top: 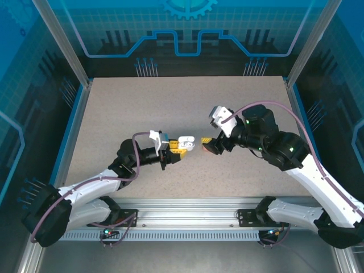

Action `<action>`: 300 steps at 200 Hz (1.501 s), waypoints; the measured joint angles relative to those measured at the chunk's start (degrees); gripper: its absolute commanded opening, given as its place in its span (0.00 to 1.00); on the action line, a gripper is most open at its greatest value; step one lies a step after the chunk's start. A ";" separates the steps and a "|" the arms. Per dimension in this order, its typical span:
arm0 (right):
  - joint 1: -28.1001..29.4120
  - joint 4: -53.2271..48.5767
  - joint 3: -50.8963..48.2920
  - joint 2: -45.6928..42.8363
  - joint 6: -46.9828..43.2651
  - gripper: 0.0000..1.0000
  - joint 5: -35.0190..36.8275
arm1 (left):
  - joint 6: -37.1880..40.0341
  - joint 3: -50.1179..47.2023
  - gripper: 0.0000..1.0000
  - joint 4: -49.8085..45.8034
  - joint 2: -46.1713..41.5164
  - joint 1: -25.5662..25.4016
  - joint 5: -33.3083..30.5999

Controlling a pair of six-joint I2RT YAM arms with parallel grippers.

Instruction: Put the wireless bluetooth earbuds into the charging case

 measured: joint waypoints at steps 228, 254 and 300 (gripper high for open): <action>-5.62 7.54 -8.09 8.02 25.53 0.86 -14.05 | -1.49 2.60 0.02 5.03 3.61 0.02 0.02; -5.64 7.50 -8.09 8.09 25.53 0.86 -13.62 | -1.49 2.60 0.02 5.03 3.74 0.00 0.02; -5.99 7.06 -8.09 7.85 25.51 0.86 -12.96 | -1.46 2.60 0.02 5.03 3.76 0.00 0.00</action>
